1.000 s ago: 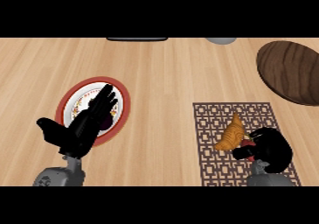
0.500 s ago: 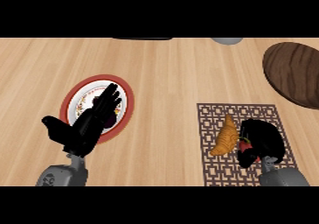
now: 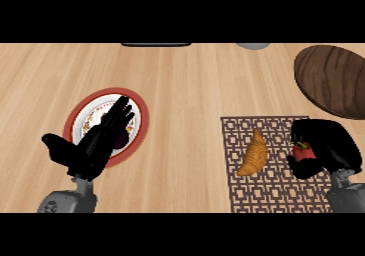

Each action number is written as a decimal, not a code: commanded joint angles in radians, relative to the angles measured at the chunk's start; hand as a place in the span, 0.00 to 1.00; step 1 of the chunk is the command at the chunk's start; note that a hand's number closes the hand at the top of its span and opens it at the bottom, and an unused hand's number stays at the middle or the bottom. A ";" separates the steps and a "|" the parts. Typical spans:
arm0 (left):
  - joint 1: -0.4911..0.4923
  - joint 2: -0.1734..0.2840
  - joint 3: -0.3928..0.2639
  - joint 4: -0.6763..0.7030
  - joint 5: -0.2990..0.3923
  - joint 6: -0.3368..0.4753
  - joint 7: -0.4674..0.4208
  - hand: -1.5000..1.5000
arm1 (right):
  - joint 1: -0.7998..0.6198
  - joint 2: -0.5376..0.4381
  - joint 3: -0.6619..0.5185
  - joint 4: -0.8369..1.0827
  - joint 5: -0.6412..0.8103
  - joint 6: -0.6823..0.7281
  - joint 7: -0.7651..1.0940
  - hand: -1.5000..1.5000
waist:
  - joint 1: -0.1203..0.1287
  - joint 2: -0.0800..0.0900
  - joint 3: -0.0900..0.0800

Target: Pick the bell pepper from the placemat and place it in the bowl

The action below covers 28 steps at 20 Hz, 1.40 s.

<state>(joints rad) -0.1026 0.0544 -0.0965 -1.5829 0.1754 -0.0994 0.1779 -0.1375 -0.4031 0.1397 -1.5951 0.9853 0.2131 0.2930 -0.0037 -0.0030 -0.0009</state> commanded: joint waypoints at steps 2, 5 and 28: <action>-0.029 -0.007 0.014 0.037 0.004 0.002 0.005 0.50 | -0.010 -0.012 -0.055 -0.249 -0.041 0.068 0.063 1.00 | -0.009 -0.001 0.000; -0.010 -0.008 0.010 0.047 -0.014 0.002 -0.032 0.50 | -0.006 -0.038 -0.108 -0.409 -0.055 0.124 0.134 1.00 | -0.013 -0.002 0.000; -0.015 -0.010 0.014 0.032 -0.035 -0.016 -0.027 0.50 | -0.422 -0.180 -0.473 0.329 -0.149 -0.081 -0.200 1.00 | 0.019 0.010 0.002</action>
<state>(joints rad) -0.1021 0.0331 -0.0956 -1.5760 0.1531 -0.1127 0.1663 -0.5406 -0.5540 -0.2849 -1.4652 0.8331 0.2447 0.2294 0.0148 0.0033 -0.0001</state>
